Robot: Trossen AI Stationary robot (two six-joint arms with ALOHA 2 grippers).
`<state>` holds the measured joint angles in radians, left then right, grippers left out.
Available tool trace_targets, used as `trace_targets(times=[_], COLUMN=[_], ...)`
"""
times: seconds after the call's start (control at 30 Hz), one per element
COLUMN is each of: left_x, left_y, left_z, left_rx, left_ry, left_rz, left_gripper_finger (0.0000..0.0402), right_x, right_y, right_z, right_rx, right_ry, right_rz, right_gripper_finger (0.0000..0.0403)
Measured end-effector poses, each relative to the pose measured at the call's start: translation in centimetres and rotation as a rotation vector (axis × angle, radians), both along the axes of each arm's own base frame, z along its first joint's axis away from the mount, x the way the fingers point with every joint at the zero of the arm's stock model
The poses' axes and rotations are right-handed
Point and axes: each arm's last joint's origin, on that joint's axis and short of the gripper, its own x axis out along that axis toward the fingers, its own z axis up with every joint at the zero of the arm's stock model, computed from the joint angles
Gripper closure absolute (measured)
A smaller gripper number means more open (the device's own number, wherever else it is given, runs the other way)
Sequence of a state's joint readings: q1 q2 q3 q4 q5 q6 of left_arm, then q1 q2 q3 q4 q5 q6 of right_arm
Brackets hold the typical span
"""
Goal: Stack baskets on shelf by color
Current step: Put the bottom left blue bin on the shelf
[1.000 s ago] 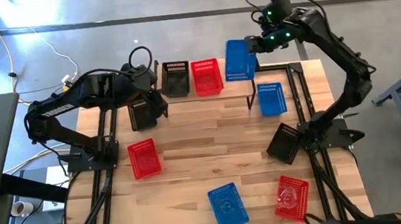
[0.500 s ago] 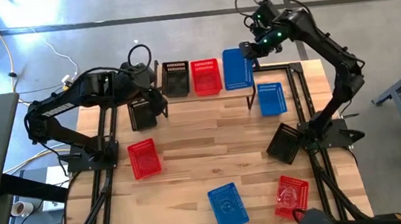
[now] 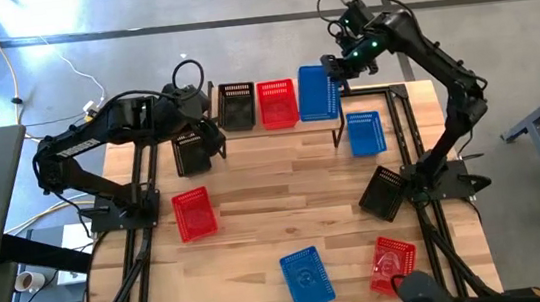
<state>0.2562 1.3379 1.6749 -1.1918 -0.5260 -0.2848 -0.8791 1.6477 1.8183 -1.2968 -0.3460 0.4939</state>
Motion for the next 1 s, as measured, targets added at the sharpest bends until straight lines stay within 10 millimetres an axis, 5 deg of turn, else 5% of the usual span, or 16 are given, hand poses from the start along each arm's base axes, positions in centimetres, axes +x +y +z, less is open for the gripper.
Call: trace_targets(times=[0.27, 1.0], left_x=[0.0, 0.0], left_y=[0.0, 0.0], left_z=[0.0, 0.0], left_rx=[0.0, 0.0], left_ry=[0.0, 0.0], left_rz=[0.0, 0.0], left_gripper_finger=[0.0229, 0.0229], right_x=[-0.8, 2.0], right_y=[-0.4, -1.9], right_z=[-0.6, -4.3], right_rx=[0.053, 0.129], right_ry=[0.048, 0.154], right_rz=[-0.033, 0.022], right_gripper_finger=[0.0403, 0.0403])
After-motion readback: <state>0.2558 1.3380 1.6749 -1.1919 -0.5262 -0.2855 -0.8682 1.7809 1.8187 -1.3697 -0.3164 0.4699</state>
